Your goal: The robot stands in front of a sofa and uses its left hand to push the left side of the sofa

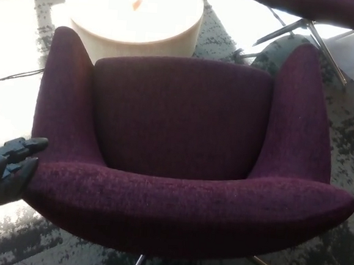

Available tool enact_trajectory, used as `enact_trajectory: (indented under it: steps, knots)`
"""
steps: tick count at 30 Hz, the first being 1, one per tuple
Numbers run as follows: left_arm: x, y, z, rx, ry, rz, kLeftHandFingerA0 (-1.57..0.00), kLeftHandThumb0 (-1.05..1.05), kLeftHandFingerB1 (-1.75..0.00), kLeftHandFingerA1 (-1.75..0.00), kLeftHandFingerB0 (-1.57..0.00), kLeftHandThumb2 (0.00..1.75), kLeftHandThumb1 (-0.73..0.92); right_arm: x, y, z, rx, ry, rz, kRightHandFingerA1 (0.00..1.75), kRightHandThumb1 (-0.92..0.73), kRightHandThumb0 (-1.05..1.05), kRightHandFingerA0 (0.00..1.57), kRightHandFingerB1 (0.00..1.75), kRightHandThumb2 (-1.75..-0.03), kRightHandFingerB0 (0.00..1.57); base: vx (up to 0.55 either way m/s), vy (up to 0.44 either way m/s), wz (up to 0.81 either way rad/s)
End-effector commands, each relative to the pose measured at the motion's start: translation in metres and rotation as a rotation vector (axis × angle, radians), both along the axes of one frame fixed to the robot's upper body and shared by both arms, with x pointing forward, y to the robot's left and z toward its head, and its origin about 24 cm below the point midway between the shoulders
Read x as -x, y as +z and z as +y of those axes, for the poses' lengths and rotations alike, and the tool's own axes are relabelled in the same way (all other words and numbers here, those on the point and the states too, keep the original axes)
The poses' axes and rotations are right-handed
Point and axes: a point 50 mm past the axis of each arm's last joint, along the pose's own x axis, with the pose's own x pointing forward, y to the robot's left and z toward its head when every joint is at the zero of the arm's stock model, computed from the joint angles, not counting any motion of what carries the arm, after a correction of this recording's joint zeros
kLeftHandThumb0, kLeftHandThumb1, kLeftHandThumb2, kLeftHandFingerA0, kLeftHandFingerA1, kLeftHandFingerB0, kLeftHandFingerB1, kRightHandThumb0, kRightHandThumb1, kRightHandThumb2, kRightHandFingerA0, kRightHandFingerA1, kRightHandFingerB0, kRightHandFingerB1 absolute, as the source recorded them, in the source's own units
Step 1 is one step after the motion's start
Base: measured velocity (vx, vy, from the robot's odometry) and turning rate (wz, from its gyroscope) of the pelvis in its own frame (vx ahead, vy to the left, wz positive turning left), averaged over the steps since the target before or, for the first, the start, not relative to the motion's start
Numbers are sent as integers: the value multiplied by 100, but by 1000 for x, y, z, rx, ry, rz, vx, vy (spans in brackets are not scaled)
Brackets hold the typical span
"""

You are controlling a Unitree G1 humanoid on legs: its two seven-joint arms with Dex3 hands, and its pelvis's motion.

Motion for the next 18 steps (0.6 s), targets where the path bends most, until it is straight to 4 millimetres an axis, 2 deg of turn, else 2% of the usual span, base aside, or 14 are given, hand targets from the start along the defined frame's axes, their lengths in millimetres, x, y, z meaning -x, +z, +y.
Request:
enact_trajectory:
  steps: [1, 4, 7, 8, 9, 10, 13, 14, 16, 18]
  knots:
    - [14, -22, -24, -13, -151, 70, 0, -87, -23, -16, -14, 121, 80, 3, 0, -5, 7, -26, -4, 89, -34, -77, 20, 80, -116, 7, 0, 0, 0]
    - [17, -23, -42, -16, -238, 42, 0, -90, -21, -16, -9, 123, 86, 5, -1, -6, 13, -18, 0, 89, -34, -75, 20, 79, -116, 6, 0, 0, 0]
    - [18, -22, -43, -18, -242, 40, 0, -90, -21, -16, -9, 123, 86, 5, -1, -6, 13, -17, 0, 89, -34, -75, 20, 79, -116, 6, 0, 0, 0]
    - [18, -22, -54, -5, -291, 28, -6, -86, -24, -18, -8, 122, 86, 4, -1, -6, 13, -16, -2, 88, -35, -73, 22, 74, -116, 0, 0, 0, 0]
    - [20, -21, -75, 19, -382, 10, -2, -89, -19, -13, -9, 124, 92, 3, 0, -6, 11, -15, -6, 88, -35, -73, 22, 74, -116, 1, 0, 0, 0]
    - [22, -20, -84, 22, -423, 11, 0, -87, -20, -14, -7, 124, 91, 3, 0, -6, 7, -17, -7, 88, -35, -74, 21, 74, -116, 0, 0, 0, 6]
    - [25, -19, -91, 23, -440, 13, 0, -87, -20, -14, -7, 124, 91, 3, 0, -6, 5, -20, -6, 88, -35, -74, 21, 74, -116, 0, 0, 0, 10]
    - [28, -19, -102, 33, -490, 22, 0, -83, -21, -15, -10, 123, 87, 3, 0, -7, 6, -22, -5, 91, -34, -76, 23, 78, -116, 5, 0, 0, 9]
    - [33, -19, -116, 54, -544, 16, 0, -83, -22, -17, -13, 122, 86, 2, 0, -7, 0, -32, -5, 90, -33, -77, 21, 78, -115, 4, 0, 0, 3]
    - [35, -18, -120, 60, -558, 14, 0, -83, -22, -17, -13, 122, 86, 2, 1, -7, -3, -36, -5, 90, -33, -77, 21, 78, -115, 4, 0, 0, 3]
